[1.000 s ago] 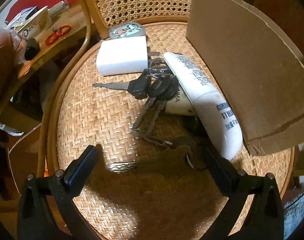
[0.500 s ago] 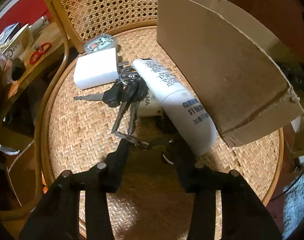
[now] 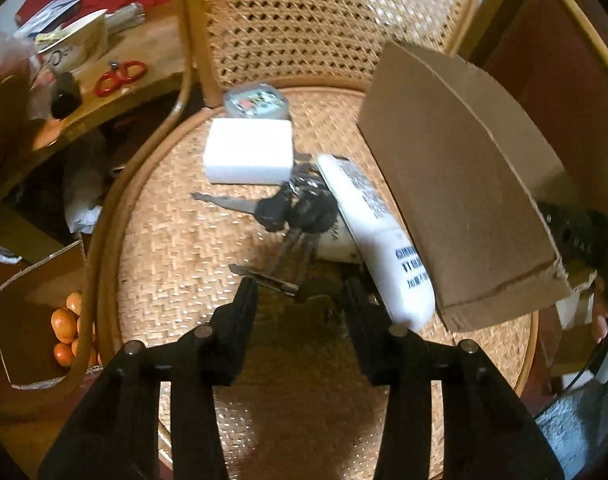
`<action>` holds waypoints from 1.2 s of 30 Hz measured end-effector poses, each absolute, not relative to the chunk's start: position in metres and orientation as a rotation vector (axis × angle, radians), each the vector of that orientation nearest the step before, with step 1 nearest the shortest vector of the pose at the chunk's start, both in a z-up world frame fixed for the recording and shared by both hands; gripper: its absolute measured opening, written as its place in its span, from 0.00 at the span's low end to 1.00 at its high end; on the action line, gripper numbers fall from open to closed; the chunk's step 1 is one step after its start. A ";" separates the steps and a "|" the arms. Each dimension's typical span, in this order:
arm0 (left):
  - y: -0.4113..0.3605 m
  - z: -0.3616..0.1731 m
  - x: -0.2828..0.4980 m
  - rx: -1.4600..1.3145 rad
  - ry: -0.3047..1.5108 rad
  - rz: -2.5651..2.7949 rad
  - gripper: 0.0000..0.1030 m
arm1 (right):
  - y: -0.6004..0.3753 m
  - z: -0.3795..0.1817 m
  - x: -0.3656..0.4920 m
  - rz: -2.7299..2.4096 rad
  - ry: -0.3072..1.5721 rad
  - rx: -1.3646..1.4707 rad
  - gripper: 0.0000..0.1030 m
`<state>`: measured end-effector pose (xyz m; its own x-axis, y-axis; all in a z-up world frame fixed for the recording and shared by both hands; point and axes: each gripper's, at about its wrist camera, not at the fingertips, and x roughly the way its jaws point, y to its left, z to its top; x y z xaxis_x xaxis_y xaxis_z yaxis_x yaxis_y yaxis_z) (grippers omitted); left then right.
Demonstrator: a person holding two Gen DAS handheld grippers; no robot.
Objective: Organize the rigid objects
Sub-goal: 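Close the left tool on the key ring with black-headed keys, then lift the keys with the left tool and drop them into the box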
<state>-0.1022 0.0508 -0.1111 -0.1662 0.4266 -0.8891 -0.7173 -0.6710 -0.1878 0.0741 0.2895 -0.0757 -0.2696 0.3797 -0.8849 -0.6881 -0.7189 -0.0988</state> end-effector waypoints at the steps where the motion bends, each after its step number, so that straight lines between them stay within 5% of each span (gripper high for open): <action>1: 0.050 -0.109 -0.103 -1.324 0.358 1.935 0.41 | 0.289 -0.076 0.074 2.033 0.402 -1.296 0.06; 36: 0.046 -0.027 -0.063 -0.920 0.398 2.156 0.41 | 0.289 -0.076 0.075 2.033 0.402 -1.297 0.06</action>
<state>-0.0630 0.0462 -0.0268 -0.4640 0.5160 -0.7200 -0.7391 -0.6736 -0.0064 0.0746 0.2893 -0.0759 -0.2698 0.3797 -0.8849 -0.6880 -0.7190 -0.0988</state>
